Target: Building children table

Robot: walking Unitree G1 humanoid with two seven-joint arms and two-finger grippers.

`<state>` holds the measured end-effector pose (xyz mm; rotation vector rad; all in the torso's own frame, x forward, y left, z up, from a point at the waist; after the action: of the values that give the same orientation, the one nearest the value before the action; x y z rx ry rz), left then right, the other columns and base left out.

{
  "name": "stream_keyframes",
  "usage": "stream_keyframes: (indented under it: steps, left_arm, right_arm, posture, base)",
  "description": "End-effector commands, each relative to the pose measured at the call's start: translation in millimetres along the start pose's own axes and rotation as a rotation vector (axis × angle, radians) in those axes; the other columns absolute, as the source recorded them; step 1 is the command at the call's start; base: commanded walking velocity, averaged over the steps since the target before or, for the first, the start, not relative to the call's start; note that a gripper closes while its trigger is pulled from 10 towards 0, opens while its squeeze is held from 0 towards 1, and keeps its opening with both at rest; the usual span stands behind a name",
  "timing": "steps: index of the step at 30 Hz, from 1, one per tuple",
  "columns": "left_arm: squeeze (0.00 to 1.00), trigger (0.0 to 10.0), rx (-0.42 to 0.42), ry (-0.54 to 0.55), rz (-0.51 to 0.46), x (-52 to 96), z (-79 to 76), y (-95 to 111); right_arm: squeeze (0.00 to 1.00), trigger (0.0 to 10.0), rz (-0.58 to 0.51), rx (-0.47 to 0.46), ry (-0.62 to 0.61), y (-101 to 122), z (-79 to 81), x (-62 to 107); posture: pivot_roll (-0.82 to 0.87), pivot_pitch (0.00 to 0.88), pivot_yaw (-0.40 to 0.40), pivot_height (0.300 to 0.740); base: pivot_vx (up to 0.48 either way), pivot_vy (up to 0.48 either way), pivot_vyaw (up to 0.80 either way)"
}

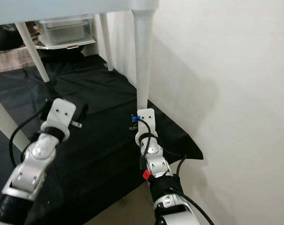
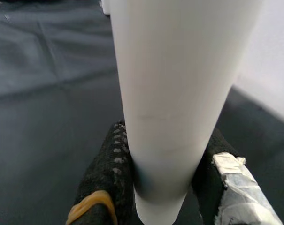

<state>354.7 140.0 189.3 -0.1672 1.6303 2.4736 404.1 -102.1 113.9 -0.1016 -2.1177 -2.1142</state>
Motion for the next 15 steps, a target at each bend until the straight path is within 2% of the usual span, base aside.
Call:
stream_keyframes:
  steps: [1, 2, 3, 11, 12, 14, 15]
  left_arm:
    - [0.0, 10.0, -0.009, -0.004, 0.001, 2.3, -1.8, 2]
    - [0.0, 10.0, -0.009, -0.004, 0.001, 2.3, -1.8, 2]
    - [0.0, 10.0, -0.009, -0.013, 0.005, 4.4, -5.0, 1]
    - [0.0, 10.0, 0.017, -0.073, 0.03, 18.7, -25.4, -4]
    - [0.0, 10.0, 0.017, -0.1, 0.047, 24.9, -31.7, -10]
    - [0.0, 10.0, 0.016, -0.116, 0.067, 29.3, -35.3, -16]
    - [0.0, 10.0, 0.028, -0.123, 0.071, 33.4, -37.0, -19]
  right_arm:
    - [0.0, 10.0, -0.079, -0.038, 0.022, 24, 6.2, -3.9]
    - [0.0, 10.0, -0.079, -0.038, 0.022, 24, 6.2, -3.9]
    - [1.0, 10.0, -0.063, -0.049, 0.028, 21, 7.4, -4.6]
    - [1.0, 10.0, -0.167, -0.037, 0.08, 35, 10.1, 0.9]
    - [0.51, 10.0, -0.19, -0.028, 0.084, 38, 7.3, 5.6]
    - [0.51, 10.0, -0.199, -0.039, 0.082, 39, 4.7, 9.5]
    - [0.0, 10.0, -0.207, -0.039, 0.089, 37, 3.1, 14.0]
  posture:
    - [0.11, 0.015, -0.031, 0.74]
    - [0.11, 0.015, -0.031, 0.74]
    - [0.11, 0.014, -0.033, 0.74]
    - [0.1, 0.007, -0.033, 0.74]
    - [0.1, 0.002, -0.033, 0.74]
    - [0.1, 0.002, -0.034, 0.74]
    - [0.1, 0.003, -0.036, 0.74]
  base:
    - [0.0, 0.0, 0.0]
    - [0.0, 0.0, 0.0]
    - [0.0, 0.0, 0.0]
    - [0.0, 0.0, 0.0]
    - [0.0, 0.0, 0.0]
    - [0.0, 0.0, 0.0]
    - [0.0, 0.0, 0.0]
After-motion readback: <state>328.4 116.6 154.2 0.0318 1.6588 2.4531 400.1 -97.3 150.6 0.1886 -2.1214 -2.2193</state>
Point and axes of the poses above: a point about 5 cm out from each wrist's last joint towards the gripper, its own x axis pointing back from the gripper into the wrist, its own y axis along the axis of the wrist's last joint, z = x × y, the point moved 4 cm from there along -x, pointing out of the wrist towards the gripper
